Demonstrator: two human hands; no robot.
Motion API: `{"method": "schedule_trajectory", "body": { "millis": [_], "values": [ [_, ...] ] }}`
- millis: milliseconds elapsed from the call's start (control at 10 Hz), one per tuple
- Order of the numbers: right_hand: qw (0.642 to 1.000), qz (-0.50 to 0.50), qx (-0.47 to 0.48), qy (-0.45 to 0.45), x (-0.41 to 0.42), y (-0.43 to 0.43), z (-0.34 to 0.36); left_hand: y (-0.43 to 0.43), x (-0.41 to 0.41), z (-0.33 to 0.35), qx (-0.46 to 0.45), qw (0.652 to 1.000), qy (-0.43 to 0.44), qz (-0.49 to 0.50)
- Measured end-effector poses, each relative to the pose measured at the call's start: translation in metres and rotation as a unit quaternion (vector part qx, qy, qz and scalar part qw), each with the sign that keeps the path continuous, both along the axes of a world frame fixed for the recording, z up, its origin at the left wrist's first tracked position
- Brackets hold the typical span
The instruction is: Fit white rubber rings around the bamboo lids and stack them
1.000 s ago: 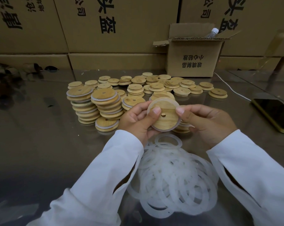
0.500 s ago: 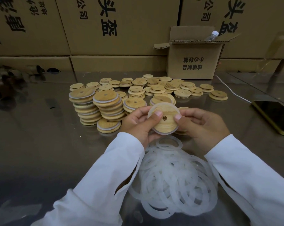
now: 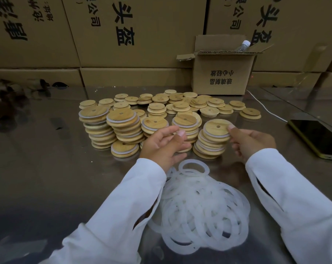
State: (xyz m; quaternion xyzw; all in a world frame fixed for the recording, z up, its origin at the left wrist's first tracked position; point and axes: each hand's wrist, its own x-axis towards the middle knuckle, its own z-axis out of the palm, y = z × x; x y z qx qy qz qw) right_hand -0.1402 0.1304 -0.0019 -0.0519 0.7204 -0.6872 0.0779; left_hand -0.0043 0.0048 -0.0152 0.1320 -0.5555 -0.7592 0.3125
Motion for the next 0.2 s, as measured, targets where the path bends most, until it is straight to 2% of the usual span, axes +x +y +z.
{"method": "schedule_trajectory", "body": {
  "millis": [200],
  "values": [
    [1.000, 0.001, 0.013, 0.021, 0.0043, -0.0017, 0.0032, 0.0009, 0.0008, 0.0002, -0.020, 1.000, -0.012, 0.003]
  ]
}}
